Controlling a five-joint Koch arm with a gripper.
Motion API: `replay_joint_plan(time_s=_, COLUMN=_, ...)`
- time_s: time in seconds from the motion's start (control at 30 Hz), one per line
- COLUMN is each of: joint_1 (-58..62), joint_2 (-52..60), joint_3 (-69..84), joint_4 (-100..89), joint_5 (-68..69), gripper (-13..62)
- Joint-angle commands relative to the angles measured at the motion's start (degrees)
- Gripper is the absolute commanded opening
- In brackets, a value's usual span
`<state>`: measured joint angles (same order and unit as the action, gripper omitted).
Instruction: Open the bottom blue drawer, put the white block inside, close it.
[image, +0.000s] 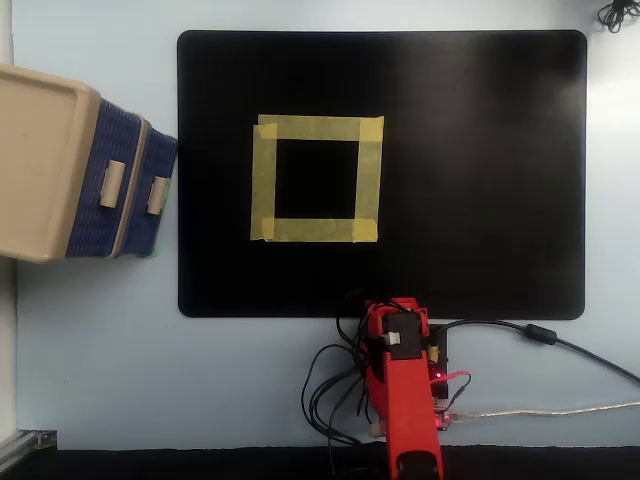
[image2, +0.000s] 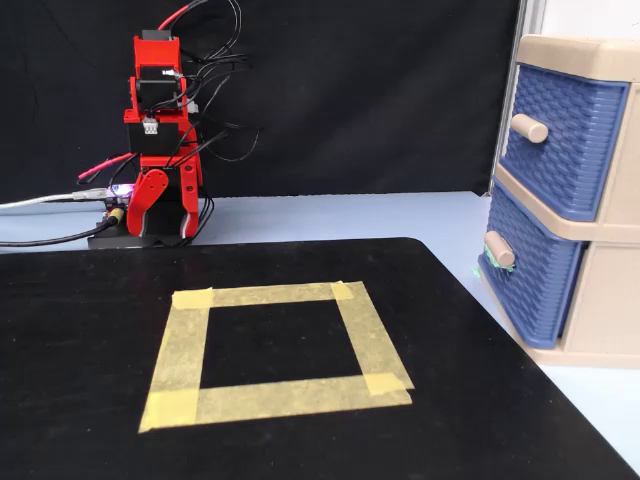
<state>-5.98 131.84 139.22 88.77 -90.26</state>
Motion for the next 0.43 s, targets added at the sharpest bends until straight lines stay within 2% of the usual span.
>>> replay_joint_plan(time_s=0.0, joint_1=-0.88, joint_2=2.81, joint_3=0.97, joint_4=7.12, joint_5=0.00, gripper=34.5)
replay_joint_plan(time_s=0.4, joint_1=-0.62, joint_2=2.81, joint_3=0.88, joint_4=7.47, joint_5=-0.09, gripper=34.6)
